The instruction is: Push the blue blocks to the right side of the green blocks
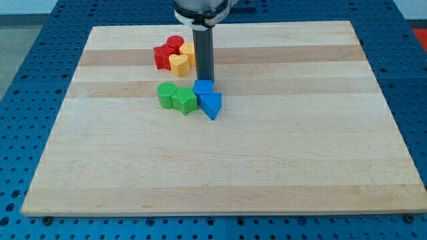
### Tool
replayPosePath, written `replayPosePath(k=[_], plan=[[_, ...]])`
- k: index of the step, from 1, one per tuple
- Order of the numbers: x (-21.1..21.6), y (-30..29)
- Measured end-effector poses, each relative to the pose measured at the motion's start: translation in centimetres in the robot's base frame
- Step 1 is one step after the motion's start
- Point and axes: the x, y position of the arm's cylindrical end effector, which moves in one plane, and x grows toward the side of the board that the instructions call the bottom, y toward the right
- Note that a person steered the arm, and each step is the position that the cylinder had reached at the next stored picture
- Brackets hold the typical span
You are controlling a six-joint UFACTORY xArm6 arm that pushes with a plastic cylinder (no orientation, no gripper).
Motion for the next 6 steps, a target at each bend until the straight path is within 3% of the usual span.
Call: replayPosePath(k=[3, 6], plan=[[-0.3, -1.8], [0.7, -11.4]])
